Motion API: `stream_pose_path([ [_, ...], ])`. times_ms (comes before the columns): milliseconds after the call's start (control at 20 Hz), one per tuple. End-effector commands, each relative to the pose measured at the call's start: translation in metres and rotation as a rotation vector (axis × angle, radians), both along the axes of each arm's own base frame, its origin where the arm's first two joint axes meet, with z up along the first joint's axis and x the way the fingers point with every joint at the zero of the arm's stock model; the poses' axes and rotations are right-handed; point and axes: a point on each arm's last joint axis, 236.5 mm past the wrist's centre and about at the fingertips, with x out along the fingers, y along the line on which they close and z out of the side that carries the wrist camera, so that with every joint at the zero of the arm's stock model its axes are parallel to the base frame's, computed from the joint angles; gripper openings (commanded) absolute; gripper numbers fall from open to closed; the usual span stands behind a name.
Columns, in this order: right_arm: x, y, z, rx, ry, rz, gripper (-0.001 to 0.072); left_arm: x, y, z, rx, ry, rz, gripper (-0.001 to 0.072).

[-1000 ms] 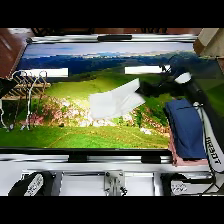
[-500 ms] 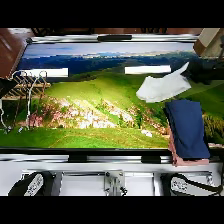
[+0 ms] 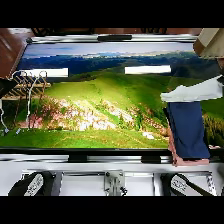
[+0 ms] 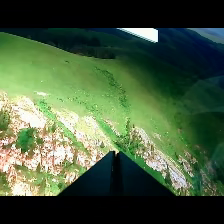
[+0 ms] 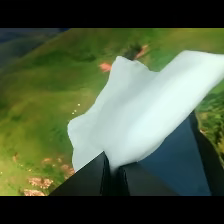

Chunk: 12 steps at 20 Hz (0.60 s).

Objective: Fold the shirts.

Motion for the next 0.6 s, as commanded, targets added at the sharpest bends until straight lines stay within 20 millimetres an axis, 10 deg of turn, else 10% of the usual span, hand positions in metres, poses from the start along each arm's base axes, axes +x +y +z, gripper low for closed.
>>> stream_pose_path([
  [0, -0.016, -0.018, 0.006, -0.007, 0.012, -0.084, 0.0069, 0.000, -0.005, 0.000, 0.005, -0.002, -0.018, 0.0035],
  [550, -0.095, 0.021, 0.026, 0.012, 0.151, -0.057, 0.0069, 0.000, -0.025, 0.000, 0.051, -0.027, -0.109, 0.0035],
])
